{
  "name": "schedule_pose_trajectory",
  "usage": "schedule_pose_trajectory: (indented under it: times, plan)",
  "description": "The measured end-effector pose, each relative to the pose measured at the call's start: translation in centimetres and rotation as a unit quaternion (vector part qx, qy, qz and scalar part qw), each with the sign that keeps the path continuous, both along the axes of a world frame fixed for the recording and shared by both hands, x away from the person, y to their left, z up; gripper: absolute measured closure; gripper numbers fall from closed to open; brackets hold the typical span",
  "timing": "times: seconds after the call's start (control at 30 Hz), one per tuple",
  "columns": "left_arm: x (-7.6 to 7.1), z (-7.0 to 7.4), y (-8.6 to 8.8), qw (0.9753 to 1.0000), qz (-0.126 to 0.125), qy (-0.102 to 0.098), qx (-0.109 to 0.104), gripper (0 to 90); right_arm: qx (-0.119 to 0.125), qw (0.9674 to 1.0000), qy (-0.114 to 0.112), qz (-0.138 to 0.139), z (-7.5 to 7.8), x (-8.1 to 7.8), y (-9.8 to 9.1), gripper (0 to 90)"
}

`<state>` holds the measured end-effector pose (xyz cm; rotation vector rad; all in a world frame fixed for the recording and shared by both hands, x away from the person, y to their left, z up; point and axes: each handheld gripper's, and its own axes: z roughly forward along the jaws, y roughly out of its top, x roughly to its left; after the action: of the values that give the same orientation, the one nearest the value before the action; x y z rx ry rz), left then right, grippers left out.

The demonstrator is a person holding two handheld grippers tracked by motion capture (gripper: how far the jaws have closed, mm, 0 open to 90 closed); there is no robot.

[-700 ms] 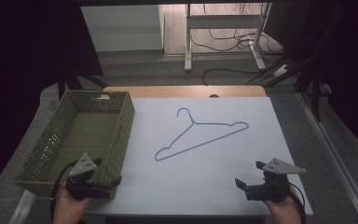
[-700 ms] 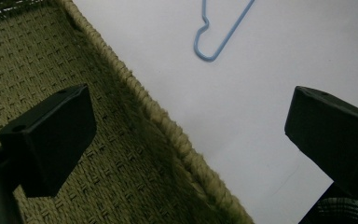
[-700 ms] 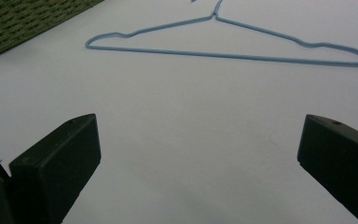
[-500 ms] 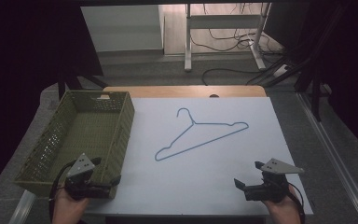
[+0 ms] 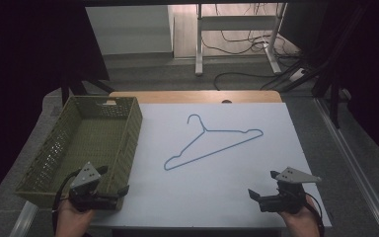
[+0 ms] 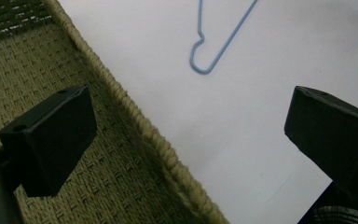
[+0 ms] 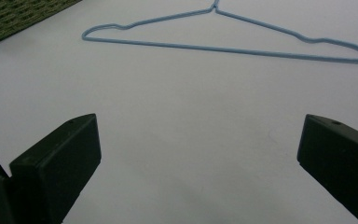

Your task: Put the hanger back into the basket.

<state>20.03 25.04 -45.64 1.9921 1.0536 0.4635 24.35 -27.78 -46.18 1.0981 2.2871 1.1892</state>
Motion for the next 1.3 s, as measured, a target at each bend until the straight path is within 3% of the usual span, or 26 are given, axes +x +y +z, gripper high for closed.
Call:
schedule_pose_trajectory:
  times: [0.3,0.67,0.8,0.93,1.07,1.2,1.23,1.3]
  plan:
    - [-0.3,1.2,-0.8,0.9998,-0.011,-0.02,0.002,3.0,0.001,1.0,0.003,0.0,0.8,0.3,0.1,0.0]
    - [0.1,2.8,-2.5,0.9994,-0.031,-0.013,-0.006,3.0,-0.005,0.9999,-0.009,0.002,1.4,0.2,0.3,0.0]
    - [0.8,3.1,-3.4,0.9992,-0.039,0.0,-0.004,2.6,-0.006,0.9998,-0.016,0.006,1.6,0.0,0.4,0.0]
    - [1.7,3.4,-4.6,0.9987,-0.05,-0.007,0.012,2.5,-0.011,0.9994,-0.03,0.013,1.8,-0.4,0.5,0.0]
    - [3.0,3.8,-5.5,0.9979,-0.064,-0.005,0.001,2.6,-0.017,0.999,-0.039,0.013,1.8,-0.8,0.5,0.3]
    - [4.2,4.0,-6.4,0.9974,-0.071,0.0,0.016,3.2,-0.019,0.9991,-0.037,0.011,1.6,-0.9,0.3,0.5]
    - [4.9,4.1,-6.7,0.9975,-0.068,0.015,0.014,3.8,-0.021,0.9991,-0.036,0.01,1.5,-0.9,0.3,0.5]
    - [5.2,4.0,-6.8,0.9975,-0.067,0.022,0.008,4.5,-0.025,0.999,-0.036,0.008,1.4,-0.9,0.2,0.6]
